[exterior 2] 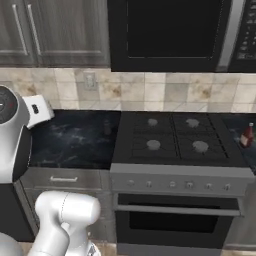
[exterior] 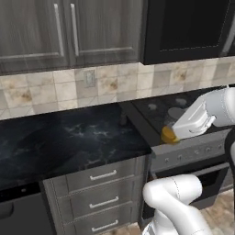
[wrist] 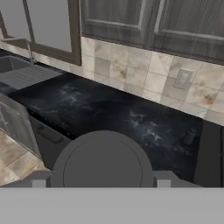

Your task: Collect the turmeric, ketchup, and shaker from the cabinet and place them next to the stove.

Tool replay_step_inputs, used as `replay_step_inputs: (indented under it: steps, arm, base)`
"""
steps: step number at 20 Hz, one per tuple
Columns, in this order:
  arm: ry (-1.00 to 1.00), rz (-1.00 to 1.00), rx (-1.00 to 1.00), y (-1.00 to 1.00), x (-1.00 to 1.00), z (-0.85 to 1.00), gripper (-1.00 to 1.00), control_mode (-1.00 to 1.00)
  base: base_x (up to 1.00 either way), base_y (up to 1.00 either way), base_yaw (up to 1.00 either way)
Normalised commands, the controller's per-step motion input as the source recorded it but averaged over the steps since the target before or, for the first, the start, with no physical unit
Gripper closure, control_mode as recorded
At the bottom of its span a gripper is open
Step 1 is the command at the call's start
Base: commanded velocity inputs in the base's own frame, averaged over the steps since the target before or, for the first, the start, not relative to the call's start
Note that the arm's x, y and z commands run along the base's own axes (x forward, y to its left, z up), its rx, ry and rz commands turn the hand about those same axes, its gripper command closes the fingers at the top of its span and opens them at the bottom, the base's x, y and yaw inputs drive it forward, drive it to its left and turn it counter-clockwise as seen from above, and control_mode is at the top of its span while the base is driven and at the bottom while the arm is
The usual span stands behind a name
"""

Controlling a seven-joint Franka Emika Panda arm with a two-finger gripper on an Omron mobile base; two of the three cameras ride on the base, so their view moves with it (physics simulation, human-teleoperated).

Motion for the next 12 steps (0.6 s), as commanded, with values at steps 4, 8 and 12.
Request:
replay_step_inputs:
  steps: [4, 8, 12]
  arm:
    - [0.0, 0.0, 0.0, 0.0, 0.0, 0.0, 1.0, 1.0]
    - [0.0, 0.0, 0.0, 0.0, 0.0, 0.0, 1.0, 1.0]
    - [0.0, 0.0, 0.0, 0.0, 0.0, 0.0, 1.0, 1.0]
  base:
    - [0.5, -0.14, 0.03]
    - [0.27, 0.0, 0.14]
    - [0.34, -0.14, 0.22]
